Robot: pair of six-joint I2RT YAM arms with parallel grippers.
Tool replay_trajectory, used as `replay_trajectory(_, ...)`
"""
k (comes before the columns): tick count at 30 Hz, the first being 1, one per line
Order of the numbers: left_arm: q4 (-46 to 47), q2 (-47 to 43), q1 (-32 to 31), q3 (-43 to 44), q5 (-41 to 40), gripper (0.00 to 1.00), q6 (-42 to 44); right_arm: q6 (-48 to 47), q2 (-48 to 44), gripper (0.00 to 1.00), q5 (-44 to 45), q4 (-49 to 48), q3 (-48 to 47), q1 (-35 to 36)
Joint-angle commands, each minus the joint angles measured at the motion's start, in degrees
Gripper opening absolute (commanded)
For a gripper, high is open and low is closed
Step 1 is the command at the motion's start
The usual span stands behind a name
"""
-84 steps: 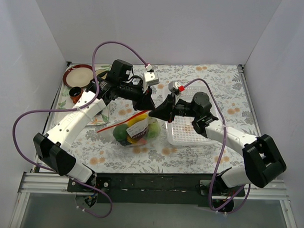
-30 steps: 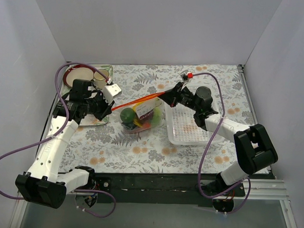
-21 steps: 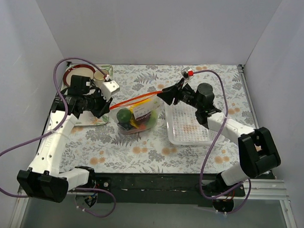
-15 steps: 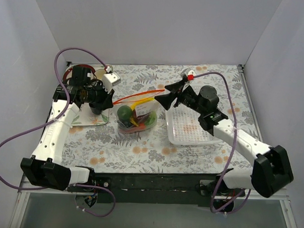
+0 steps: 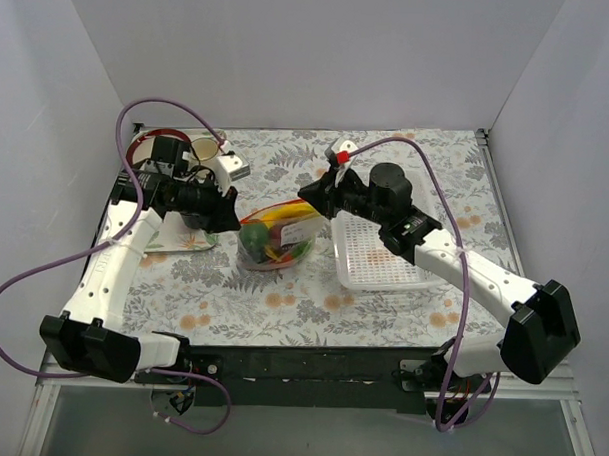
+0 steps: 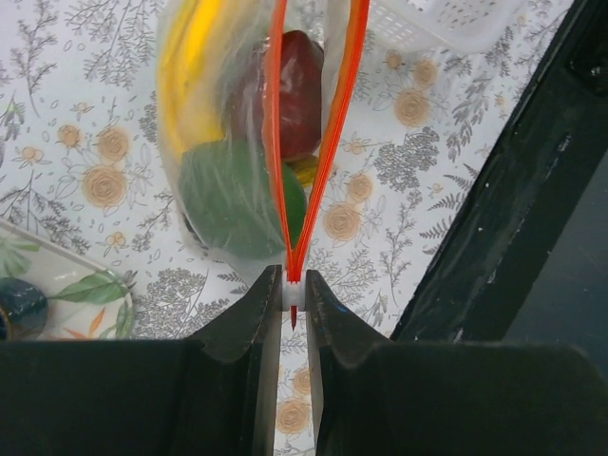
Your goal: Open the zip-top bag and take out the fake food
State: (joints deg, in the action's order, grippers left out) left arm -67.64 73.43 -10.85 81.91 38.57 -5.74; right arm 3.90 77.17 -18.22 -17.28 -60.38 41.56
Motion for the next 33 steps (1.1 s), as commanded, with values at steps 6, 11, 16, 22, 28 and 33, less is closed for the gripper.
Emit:
replay_trajectory(6,-1.36,-1.97,-3.82,-1.05,3.97,0.0,-0.15,-2.14,-2.37,0.01,1.78,3.83,-0.18,2.47)
replay_trajectory(11,-0.65,-1.53,-6.19,-1.4,3.71,0.0,-1.03,-2.23,-2.81,0.01,2.31,5.67,-0.09,4.49)
replay_trajectory(16,-0.3,-1.71,-7.43,-1.75,2.83,0.0,-1.91,-2.58,-1.58,0.01,3.63,7.61,0.26,5.2)
replay_trajectory(22,0.4,-2.5,-8.04,-2.98,2.3,0.0,-2.17,-3.37,-2.9,0.01,5.38,7.96,2.63,5.9)
replay_trajectory(28,0.66,-2.24,-8.92,-3.16,3.44,0.0,-2.7,-3.73,0.17,0.15,6.7,8.66,3.78,6.08)
replay_trajectory(33,1.19,-2.85,-9.89,-5.09,5.11,0.02,-2.7,-6.52,3.51,0.63,6.0,9.71,2.64,6.34)
